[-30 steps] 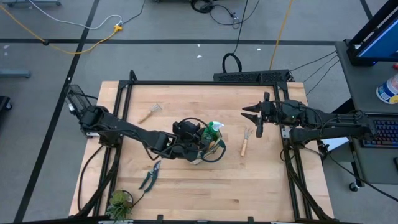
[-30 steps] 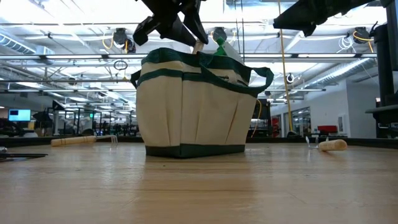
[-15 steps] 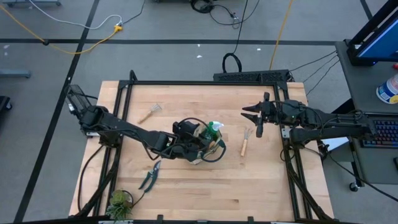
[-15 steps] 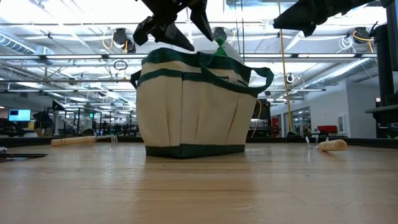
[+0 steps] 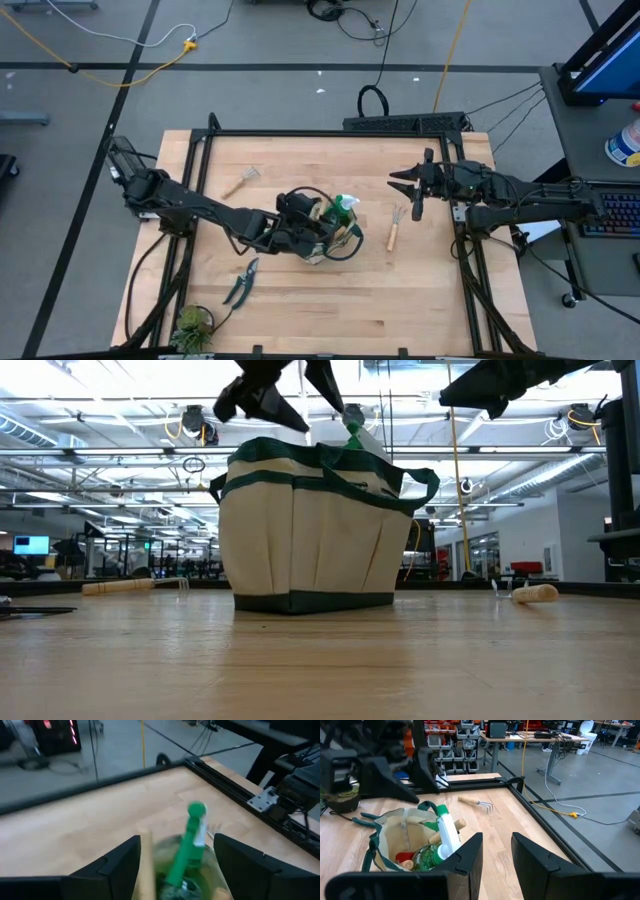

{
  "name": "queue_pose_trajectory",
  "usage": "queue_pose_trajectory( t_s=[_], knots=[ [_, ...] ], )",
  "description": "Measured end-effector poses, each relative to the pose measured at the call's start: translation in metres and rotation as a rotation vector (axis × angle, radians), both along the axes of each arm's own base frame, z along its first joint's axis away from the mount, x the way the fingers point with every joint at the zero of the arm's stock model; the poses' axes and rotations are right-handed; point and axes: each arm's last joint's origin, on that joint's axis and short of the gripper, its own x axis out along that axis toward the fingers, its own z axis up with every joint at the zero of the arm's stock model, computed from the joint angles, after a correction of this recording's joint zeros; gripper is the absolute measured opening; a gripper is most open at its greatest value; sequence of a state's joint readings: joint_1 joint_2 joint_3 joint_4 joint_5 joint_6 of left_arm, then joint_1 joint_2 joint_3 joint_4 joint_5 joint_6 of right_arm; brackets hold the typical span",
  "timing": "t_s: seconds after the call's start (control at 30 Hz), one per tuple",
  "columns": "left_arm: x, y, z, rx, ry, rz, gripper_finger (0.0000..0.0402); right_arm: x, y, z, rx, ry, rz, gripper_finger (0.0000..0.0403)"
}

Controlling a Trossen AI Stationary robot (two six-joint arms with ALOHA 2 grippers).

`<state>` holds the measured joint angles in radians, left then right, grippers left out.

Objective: Pick & Place Garden tools in Gardening bag
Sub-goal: Put the top hand rake into the gardening bag

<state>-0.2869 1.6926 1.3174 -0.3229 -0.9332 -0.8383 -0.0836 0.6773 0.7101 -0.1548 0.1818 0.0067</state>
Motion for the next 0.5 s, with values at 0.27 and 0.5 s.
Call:
queue_pose_trajectory(
  t_s=[0.27, 0.5],
  knots=[
    [-0.028, 0.018, 0.032, 0.178, 0.076, 0.096, 0.0235, 0.0, 0.0, 0.0, 0.0, 0.0, 0.0, 0.0096],
    [-0.052, 0.043, 0.037, 0.189, 0.217, 0.16, 0.0219, 0.0, 0.0, 0.0, 0.0, 0.0, 0.0, 0.0096]
  ],
)
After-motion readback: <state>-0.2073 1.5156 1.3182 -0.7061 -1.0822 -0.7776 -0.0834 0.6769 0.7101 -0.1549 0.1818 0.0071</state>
